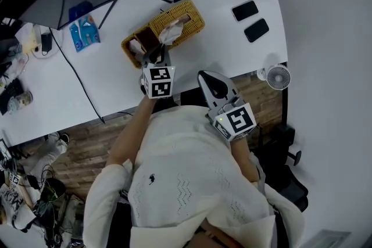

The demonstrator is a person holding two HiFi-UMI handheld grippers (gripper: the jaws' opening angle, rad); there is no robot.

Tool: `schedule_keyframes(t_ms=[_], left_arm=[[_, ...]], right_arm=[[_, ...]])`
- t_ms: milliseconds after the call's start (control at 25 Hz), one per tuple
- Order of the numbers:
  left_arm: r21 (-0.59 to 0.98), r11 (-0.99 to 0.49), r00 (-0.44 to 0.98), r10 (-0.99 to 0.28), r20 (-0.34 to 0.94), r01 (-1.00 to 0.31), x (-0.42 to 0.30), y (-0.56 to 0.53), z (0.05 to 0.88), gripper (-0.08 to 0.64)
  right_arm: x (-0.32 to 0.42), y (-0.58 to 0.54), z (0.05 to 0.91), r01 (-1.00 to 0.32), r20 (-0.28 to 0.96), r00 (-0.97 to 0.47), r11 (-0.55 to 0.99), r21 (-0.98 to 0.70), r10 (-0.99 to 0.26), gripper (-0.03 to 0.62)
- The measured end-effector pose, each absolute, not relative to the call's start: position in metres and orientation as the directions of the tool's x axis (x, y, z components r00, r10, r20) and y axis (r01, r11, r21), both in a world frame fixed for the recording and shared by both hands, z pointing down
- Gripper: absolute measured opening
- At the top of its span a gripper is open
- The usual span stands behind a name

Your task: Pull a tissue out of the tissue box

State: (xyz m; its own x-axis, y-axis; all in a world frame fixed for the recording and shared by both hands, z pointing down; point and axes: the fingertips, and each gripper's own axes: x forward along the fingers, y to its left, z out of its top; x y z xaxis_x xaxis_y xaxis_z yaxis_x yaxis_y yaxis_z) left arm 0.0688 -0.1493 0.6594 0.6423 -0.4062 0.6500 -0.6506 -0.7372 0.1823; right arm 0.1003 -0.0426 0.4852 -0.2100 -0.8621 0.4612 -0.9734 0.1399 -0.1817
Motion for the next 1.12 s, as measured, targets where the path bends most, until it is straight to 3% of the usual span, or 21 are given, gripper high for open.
schedule_keyframes(t_ms=[1120], left_arm=[[0.183,-0.715,0.640,-0.442,0.629,-0.675,0.049,-0.142,0.651,0.021]], right_arm=[[0.086,-0.069,0.482,-0.941,0.427,-0.336,0.284,-0.183,-0.839,0.002]])
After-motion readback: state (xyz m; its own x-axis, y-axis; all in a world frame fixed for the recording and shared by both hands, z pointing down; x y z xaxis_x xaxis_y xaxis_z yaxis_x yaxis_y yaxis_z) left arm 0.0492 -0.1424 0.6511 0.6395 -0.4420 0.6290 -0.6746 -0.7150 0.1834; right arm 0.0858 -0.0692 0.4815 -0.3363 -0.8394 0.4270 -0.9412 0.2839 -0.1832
